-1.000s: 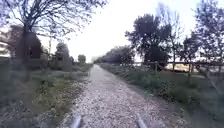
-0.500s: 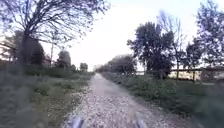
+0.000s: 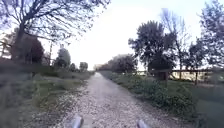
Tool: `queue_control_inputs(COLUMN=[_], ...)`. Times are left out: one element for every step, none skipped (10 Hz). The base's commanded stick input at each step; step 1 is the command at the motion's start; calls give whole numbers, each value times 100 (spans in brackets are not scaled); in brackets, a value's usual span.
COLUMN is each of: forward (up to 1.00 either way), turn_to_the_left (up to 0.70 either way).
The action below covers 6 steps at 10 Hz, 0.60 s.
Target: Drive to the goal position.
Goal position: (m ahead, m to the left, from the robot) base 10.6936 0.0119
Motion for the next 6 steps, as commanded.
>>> queue_control_inputs(forward=[100, 100, 100, 100, 100, 100], turn_to_the_left=[0, 0, 0, 0, 0, 0])
